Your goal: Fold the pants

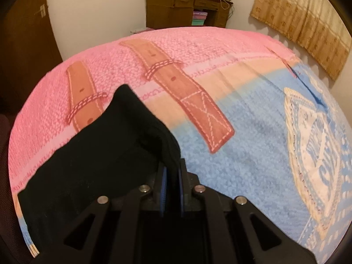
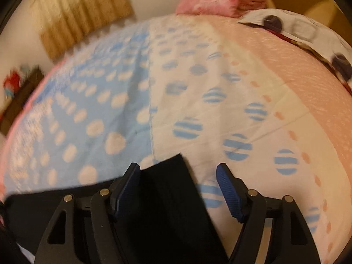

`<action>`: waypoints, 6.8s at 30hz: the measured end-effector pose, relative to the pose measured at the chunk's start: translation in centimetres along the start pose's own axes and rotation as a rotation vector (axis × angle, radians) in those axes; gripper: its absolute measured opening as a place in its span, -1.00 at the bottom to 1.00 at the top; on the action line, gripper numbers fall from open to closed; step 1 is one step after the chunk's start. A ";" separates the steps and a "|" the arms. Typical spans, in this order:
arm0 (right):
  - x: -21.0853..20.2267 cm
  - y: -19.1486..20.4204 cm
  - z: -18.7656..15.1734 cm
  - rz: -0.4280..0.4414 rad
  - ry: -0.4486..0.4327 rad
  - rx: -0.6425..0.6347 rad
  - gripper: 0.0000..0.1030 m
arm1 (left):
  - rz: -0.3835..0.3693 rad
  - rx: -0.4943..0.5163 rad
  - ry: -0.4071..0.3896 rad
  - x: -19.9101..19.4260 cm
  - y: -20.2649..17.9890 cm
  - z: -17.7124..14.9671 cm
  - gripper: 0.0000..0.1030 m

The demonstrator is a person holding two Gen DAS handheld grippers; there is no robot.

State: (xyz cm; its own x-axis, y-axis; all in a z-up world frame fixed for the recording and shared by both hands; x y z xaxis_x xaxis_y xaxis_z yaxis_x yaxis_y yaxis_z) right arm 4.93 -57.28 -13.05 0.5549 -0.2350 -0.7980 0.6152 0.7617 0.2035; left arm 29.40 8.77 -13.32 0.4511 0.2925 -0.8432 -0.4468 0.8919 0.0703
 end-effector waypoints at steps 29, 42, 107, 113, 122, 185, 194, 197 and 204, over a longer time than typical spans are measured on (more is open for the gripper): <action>-28.4 2.3 -8.6 0.481 -0.457 -0.088 -0.75 | -0.368 -0.125 -0.102 -12.3 18.3 -3.2 -0.86; -20.1 -4.5 -24.3 0.439 -0.234 0.060 -0.58 | -0.121 -0.017 -0.033 -4.9 22.5 -12.9 -0.73; -24.8 -0.9 -34.5 0.752 0.159 -0.158 0.06 | 0.024 0.310 -0.049 -9.1 17.7 -22.2 0.29; -24.1 -5.6 -30.4 0.616 -0.033 0.029 0.06 | 0.037 0.289 -0.076 -10.1 18.7 -21.0 0.28; -21.2 -8.9 -29.4 0.499 -0.045 0.105 -0.18 | 0.043 0.251 -0.097 -10.9 19.4 -19.5 0.28; -7.4 43.5 -21.6 1.269 0.473 -0.181 0.09 | 0.121 0.187 -0.221 -8.8 22.7 -12.4 0.29; -2.0 48.6 -24.2 1.256 0.683 -0.041 -0.02 | 0.093 0.186 -0.175 -6.5 22.8 -12.1 0.29; -1.7 49.8 -24.8 1.222 0.692 -0.088 -0.03 | 0.089 0.189 -0.169 -6.1 22.7 -12.1 0.29; -1.7 50.9 -25.7 1.033 0.616 -0.276 -0.23 | 0.109 0.186 -0.185 -5.9 23.1 -11.9 0.29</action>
State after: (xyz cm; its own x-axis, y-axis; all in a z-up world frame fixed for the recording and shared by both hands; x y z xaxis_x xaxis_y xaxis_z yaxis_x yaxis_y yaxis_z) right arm 20.91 -2.57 -15.97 0.3078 0.8197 -0.4830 -0.1353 0.5402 0.8306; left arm 7.23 23.57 -13.06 0.5488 0.4331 -0.7150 -0.3587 0.8946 0.2666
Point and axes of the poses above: each gripper's, at about its wrist camera, not at the fingertips, and x roughly the way its jaws point, y to its left, z to its top, the point moved 6 cm from there along x, roughly the way its jaws point, and after that the axes turned 9 degrees about z, right-handed, at the moved point
